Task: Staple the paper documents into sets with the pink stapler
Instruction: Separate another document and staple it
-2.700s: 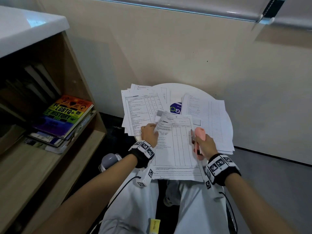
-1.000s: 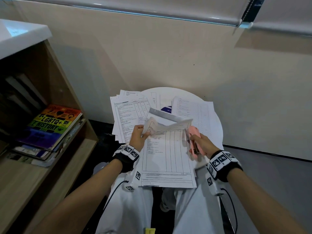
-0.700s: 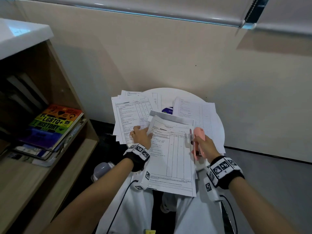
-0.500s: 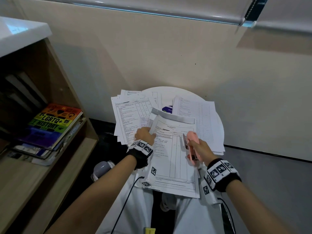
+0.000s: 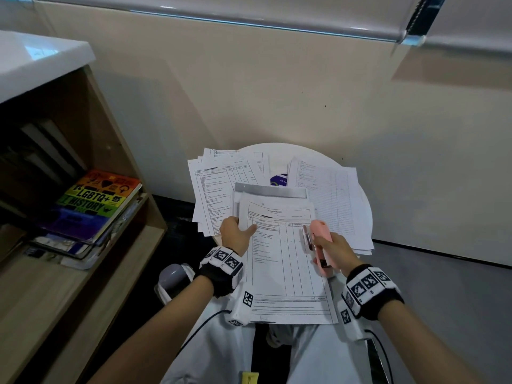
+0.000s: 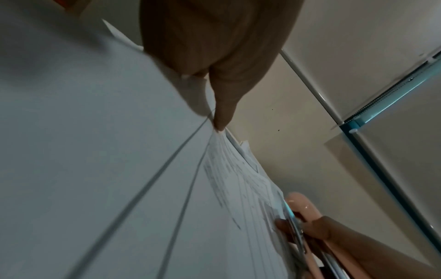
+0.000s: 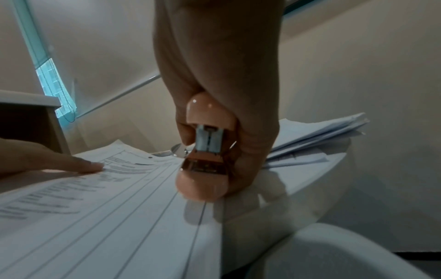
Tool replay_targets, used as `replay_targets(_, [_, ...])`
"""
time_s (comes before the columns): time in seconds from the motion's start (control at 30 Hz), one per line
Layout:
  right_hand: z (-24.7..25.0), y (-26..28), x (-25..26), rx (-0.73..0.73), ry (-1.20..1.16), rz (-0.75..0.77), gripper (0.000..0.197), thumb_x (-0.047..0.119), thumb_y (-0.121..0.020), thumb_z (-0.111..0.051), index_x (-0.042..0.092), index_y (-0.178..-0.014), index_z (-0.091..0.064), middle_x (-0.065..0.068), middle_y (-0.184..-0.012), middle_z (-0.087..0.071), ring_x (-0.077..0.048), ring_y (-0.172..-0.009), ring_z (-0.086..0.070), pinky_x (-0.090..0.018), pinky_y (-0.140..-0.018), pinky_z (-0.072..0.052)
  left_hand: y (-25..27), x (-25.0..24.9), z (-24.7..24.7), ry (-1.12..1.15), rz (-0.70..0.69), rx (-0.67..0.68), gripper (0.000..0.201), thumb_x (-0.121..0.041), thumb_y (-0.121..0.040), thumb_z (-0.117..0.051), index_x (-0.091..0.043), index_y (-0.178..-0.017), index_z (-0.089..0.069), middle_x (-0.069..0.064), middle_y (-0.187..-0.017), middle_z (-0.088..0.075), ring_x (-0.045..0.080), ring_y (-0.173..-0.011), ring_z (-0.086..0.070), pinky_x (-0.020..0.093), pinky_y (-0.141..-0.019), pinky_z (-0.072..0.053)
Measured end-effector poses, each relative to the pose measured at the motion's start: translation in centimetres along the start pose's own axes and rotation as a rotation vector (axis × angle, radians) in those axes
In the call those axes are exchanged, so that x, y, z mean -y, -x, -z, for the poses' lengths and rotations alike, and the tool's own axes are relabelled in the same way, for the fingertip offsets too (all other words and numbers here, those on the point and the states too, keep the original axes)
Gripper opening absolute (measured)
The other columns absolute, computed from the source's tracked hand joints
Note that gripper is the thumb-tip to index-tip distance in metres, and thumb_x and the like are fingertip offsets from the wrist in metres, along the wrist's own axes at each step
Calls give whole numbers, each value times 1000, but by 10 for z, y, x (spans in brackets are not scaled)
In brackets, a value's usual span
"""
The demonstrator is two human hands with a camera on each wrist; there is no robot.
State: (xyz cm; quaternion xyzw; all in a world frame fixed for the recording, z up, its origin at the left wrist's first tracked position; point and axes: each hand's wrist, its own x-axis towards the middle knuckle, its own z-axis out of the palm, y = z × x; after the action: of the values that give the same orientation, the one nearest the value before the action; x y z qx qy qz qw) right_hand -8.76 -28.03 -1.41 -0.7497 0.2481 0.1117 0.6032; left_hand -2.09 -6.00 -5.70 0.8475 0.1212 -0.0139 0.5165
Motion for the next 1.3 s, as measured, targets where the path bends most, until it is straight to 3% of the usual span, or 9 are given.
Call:
replay_targets(0.3, [3,1,1,-65,-18,14,15,10,-94,-52,0,-105,-50,-11,-83,-57,-25,-61,-56,-16,-38,-44,27,-10,5,-430,109,48,84,-28,-71,-81,-3,-134,-29,18,-136,-25,36,-126,-29,43,-101,-40])
replay_targets(0.43, [-1,0,3,15,-8,27,14,8,-92,-52,4,-106,-50,-11,-84,-62,-27,-60,-59,-29,-51,-52,24,-17,4,-279,205,60,97,-12,-70,-81,0,-141,-16,22,-139,-27,37,-130,-32,41,-104,-38])
replay_targets(0.53, [-5,0,6,89,38,51,13,3,-91,-52,0,-103,-53,-15,-82,-62,-26,-58,-58,-28,-51,-53,14,-8,4,-174,212,64,84,-17,-74,-79,2,-136,-24,22,-133,-45,37,-123,-46,47,-101,-43])
replay_targets(0.67, [-10,-1,3,88,22,73,30,0,-86,-55,-7,-114,-49,-21,-90,-61,-28,-57,-59,-29,-49,-52,16,-2,9,-138,12,48,38,-27,-91,-60,-3,-119,-49,11,-123,-59,31,-116,-54,51,-99,-42])
replay_targets(0.87, [14,9,19,165,-36,139,29,8,-91,-57,2,-118,-54,-14,-88,-66,-29,-66,-64,-38,-65,-53,9,-23,46,299,-278,129,38,-24,-95,-54,-3,-127,-50,9,-127,-60,17,-119,-56,40,-105,-43])
replay_targets(1.0, [10,33,61,104,-5,370,38,9,-93,-55,12,-130,-48,-15,-94,-66,-24,-69,-68,-27,-56,-52,13,-74,71,237,-622,-54,16,-3,-96,-48,5,-111,-50,6,-103,-61,-6,-90,-59,8,-82,-45])
replay_targets(1.1, [1,56,85,41,-95,542,45,9,-94,-53,29,-134,-44,-9,-91,-67,-19,-67,-67,-25,-55,-52,19,-106,79,229,-723,-167,16,-16,-98,-48,-6,-110,-42,6,-106,-58,14,-93,-59,25,-84,-50])
replay_targets(1.2, [0,72,97,47,-157,624,48,4,-94,-53,29,-134,-43,-7,-87,-65,-18,-65,-66,-25,-55,-53,21,-118,82,417,-649,-127,30,-21,-95,-54,-15,-116,-34,0,-116,-56,6,-106,-59,26,-92,-52])
replay_targets(1.3, [6,74,97,73,-154,640,46,-1,-92,-53,34,-120,-48,-9,-94,-61,-19,-66,-65,-28,-59,-54,18,-114,84,459,-676,-143,40,-20,-91,-61,-14,-119,-33,4,-120,-54,15,-113,-57,33,-98,-49])
